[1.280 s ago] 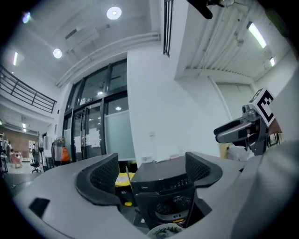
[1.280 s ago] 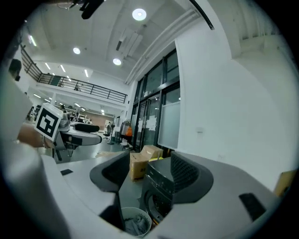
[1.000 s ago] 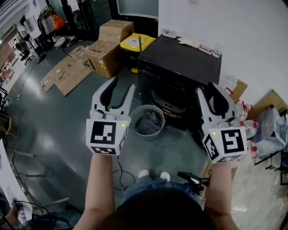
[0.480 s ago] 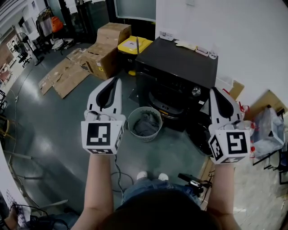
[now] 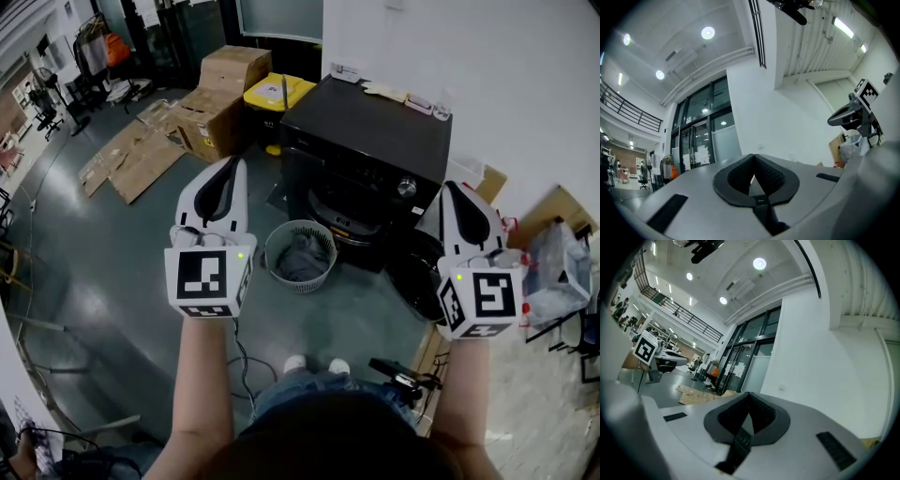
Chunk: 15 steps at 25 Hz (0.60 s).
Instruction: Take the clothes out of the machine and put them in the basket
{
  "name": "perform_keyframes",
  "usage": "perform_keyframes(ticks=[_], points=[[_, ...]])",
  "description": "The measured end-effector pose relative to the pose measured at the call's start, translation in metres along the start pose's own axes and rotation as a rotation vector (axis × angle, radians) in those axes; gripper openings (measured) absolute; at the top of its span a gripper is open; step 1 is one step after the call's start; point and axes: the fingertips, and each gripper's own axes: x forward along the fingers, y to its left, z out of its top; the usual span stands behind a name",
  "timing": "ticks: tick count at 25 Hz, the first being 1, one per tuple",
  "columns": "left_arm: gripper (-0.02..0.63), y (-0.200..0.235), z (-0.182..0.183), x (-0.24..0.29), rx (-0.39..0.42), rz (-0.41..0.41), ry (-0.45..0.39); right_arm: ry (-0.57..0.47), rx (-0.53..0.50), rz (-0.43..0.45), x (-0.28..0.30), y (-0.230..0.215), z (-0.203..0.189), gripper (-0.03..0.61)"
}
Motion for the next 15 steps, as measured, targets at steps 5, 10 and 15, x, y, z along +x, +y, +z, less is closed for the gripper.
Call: perform_keyframes(ticks=[5, 10, 15], points=[[0.003, 0.0007, 0.0022, -0.0021, 0.025, 0.005, 0.005, 0.002, -0.006, -0.011, -0.0028, 0.0003, 0.0018, 0.0], [0.003, 0.004, 0.0012, -0.004, 0.037, 0.013, 0.01, 0.003, -0.012, -0.022, -0.0049, 0.0005, 0.0019, 0.0], [0.003, 0.0094, 0.0, -0.0045, 0.034, 0.027, 0.006, -0.007, -0.016, -0.031, -0.006, -0.0013, 0.0035, 0.0]])
